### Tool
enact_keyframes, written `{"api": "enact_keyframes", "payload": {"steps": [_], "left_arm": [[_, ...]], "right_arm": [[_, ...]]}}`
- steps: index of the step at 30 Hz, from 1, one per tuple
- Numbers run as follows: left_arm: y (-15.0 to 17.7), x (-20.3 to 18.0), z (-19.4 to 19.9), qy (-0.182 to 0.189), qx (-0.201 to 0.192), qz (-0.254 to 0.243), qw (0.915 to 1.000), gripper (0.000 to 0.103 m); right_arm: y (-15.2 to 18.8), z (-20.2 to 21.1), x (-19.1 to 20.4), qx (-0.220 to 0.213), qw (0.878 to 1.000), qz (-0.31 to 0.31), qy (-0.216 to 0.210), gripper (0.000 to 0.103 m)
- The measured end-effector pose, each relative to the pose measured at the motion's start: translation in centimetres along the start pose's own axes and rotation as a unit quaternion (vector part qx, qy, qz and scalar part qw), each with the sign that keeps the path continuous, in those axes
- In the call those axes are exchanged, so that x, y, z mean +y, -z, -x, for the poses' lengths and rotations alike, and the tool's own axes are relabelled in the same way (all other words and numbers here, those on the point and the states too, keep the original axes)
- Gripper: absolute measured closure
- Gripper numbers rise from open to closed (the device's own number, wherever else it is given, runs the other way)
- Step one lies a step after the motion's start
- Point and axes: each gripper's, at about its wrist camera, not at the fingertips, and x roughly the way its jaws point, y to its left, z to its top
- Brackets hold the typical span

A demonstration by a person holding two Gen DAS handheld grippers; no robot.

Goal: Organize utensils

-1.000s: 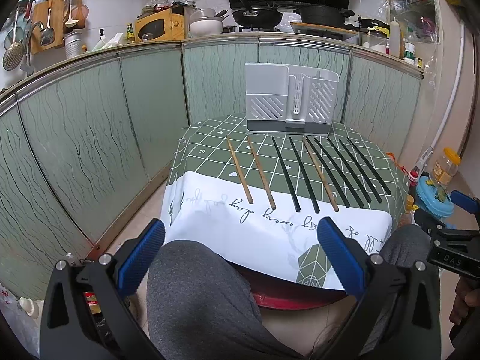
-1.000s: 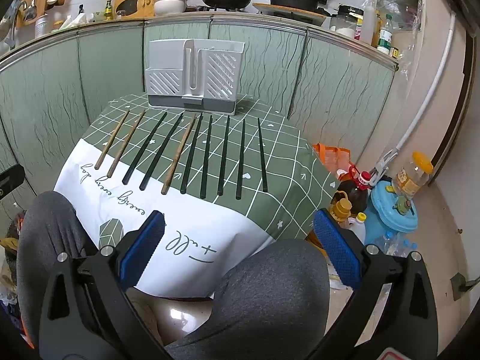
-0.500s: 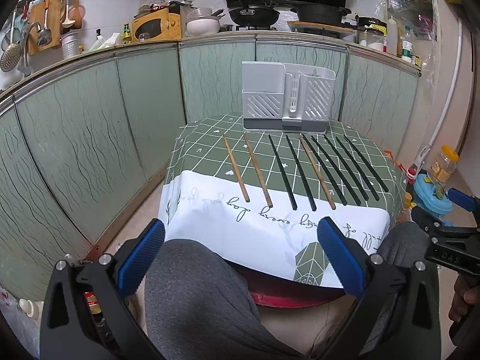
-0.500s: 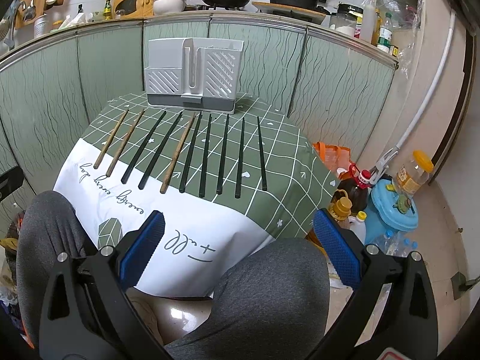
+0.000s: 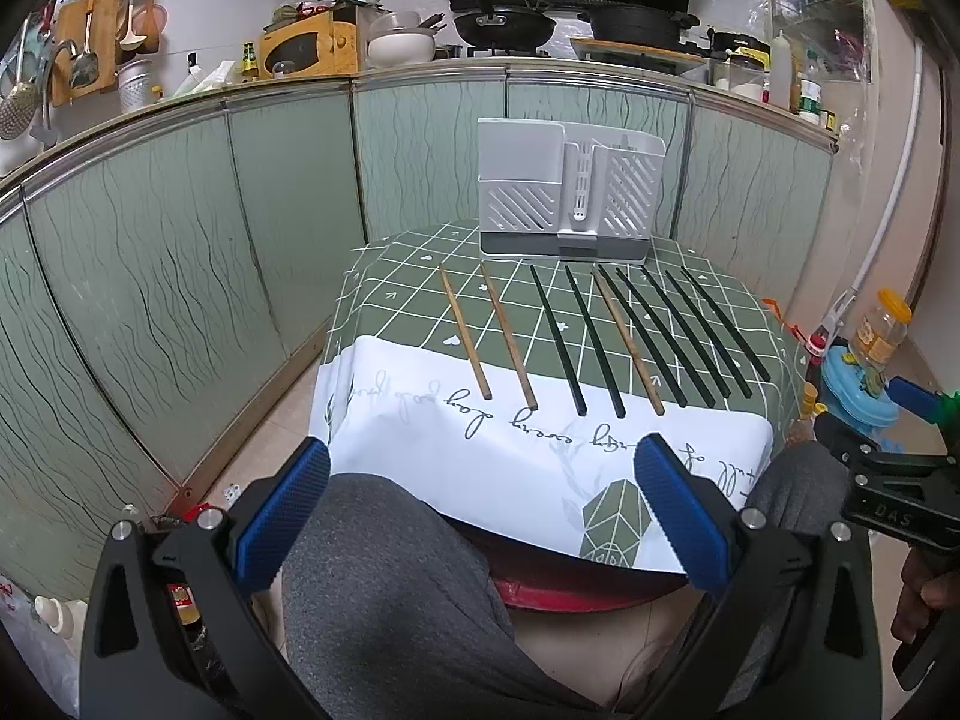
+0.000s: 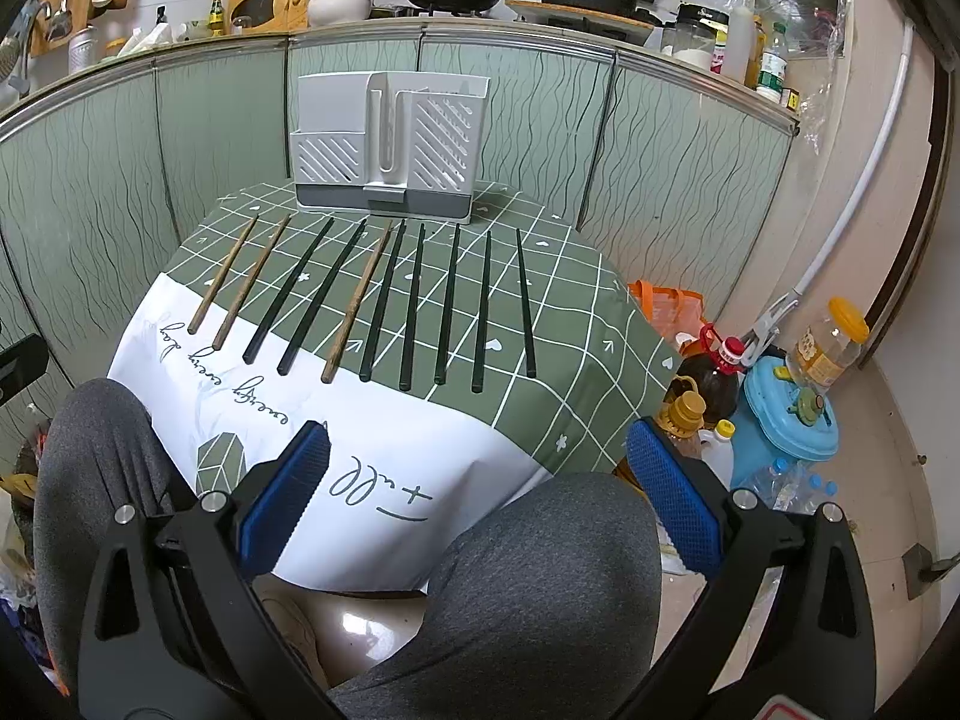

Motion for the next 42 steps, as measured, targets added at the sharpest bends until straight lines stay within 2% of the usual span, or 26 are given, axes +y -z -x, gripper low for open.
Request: {"api": "enact_keyframes", "payload": {"steps": [42], "left_arm": [[-0.14, 0.13, -0.39, -0.002, 0.007, 0.004, 1.0, 0.004]], "right_arm": [[-0.5, 0.19, -0.01, -0.001, 1.0, 0.005, 0.006, 0.008]]}}
